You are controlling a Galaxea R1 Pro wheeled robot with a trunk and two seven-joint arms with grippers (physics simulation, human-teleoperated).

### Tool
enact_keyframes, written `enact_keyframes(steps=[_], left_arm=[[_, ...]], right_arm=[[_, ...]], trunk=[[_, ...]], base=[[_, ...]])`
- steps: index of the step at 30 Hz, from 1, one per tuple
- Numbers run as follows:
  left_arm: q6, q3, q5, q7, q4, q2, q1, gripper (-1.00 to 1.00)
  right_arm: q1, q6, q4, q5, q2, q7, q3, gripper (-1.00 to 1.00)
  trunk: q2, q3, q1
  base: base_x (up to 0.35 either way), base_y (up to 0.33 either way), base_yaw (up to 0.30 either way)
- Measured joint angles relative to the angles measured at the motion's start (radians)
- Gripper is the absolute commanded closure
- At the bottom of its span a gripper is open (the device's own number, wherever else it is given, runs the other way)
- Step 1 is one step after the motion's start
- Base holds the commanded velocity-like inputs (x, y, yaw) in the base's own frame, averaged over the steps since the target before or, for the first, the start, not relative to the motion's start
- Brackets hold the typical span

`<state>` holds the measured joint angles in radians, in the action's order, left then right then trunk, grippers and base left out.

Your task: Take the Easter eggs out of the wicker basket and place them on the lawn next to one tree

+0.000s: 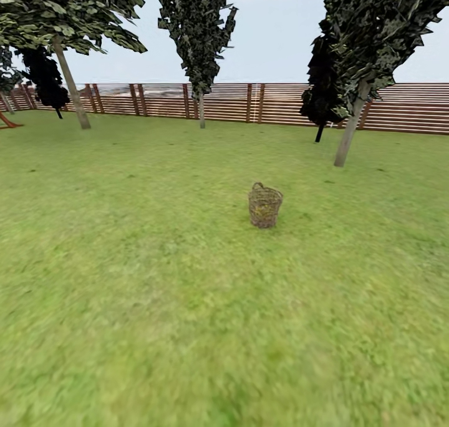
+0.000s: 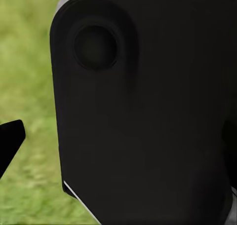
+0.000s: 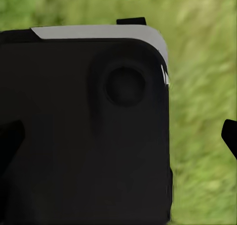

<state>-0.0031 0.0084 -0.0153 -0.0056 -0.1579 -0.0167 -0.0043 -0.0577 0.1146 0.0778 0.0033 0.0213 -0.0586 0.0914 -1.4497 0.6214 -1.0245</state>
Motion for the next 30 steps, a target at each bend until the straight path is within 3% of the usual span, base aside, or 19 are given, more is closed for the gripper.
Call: enact_keyframes(steps=[30], left_arm=[[-0.001, 0.000, 0.000, 0.000, 0.000, 0.000, 0.000, -1.00]], right_arm=[[0.000, 0.000, -0.003, -0.004, -0.003, 0.000, 0.002, -1.00]], trunk=[[0.000, 0.000, 0.000]], base=[[0.294, 0.133, 0.000]])
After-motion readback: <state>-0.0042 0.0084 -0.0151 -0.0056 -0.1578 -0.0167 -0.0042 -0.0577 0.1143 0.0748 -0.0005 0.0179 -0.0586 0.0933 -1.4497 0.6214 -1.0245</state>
